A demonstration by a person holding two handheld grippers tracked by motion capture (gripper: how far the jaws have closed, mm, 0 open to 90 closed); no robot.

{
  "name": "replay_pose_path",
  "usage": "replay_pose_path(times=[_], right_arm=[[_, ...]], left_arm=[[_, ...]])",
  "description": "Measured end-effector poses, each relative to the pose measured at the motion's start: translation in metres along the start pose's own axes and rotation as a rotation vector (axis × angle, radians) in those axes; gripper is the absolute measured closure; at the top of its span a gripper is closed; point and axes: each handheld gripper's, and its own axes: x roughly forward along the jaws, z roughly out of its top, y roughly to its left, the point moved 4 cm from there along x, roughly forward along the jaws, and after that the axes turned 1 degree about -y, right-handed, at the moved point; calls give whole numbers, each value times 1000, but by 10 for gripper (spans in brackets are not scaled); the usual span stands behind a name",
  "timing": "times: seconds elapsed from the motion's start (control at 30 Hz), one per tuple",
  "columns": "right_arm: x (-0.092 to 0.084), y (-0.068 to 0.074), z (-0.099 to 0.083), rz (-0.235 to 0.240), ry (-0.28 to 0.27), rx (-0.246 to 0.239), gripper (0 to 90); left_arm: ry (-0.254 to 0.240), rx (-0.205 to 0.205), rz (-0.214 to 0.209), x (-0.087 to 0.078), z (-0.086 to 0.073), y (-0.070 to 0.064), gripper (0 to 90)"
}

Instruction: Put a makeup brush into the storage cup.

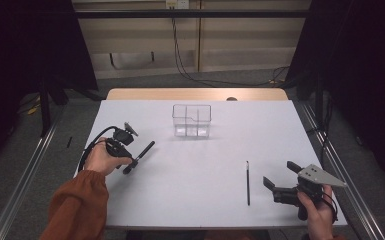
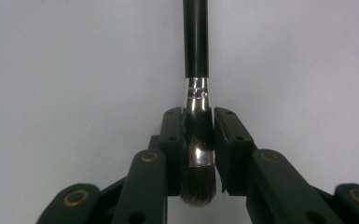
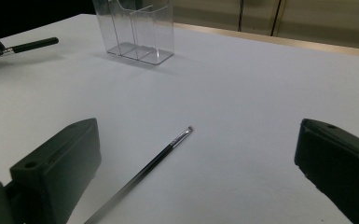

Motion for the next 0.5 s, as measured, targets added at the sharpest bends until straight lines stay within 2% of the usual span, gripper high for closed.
replay_pose_path(times=[0.13, 0.5], right_arm=[[0, 0, 0, 0, 0, 1, 0], [0, 0, 0, -1, -1, 4, 0]], left_arm=[[-17, 0, -7, -1, -2, -1, 744], [-113, -6, -10, -12, -6, 0, 744]])
